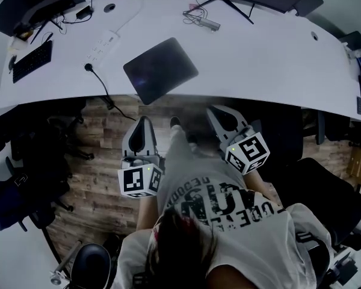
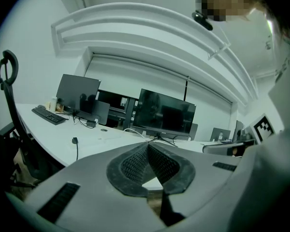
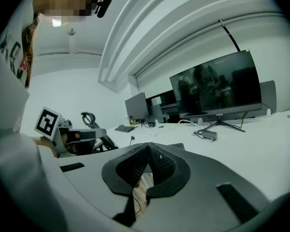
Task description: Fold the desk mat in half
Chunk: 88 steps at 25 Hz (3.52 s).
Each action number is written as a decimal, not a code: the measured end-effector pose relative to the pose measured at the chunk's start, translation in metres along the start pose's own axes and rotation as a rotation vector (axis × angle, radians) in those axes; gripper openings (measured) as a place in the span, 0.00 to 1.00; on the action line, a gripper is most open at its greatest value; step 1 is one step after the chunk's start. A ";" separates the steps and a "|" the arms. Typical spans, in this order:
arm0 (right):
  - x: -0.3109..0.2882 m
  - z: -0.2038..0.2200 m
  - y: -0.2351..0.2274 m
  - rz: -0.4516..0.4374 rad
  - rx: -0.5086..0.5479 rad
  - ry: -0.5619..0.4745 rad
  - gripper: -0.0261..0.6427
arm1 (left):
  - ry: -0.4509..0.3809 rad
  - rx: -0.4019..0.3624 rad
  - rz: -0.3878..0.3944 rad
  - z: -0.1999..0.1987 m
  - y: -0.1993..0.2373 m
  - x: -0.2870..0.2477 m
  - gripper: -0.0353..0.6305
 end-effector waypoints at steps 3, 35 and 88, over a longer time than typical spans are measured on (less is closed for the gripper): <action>-0.020 -0.018 -0.005 0.005 0.007 0.003 0.03 | 0.000 0.004 0.003 -0.015 0.018 -0.018 0.05; -0.125 -0.097 -0.056 0.015 0.012 -0.018 0.03 | 0.000 0.051 -0.044 -0.066 0.094 -0.098 0.05; -0.133 -0.096 -0.074 -0.117 -0.029 0.016 0.03 | 0.631 0.590 0.232 0.125 0.136 -0.164 0.09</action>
Point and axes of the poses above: the fingertips, and each gripper's own axes: x backward along the fingers, y to its left, z out of its underside, the point moved 7 cm from there along x, backward along the fingers, and after that the axes turned 14 degrees about y, right-handed, at the moved point
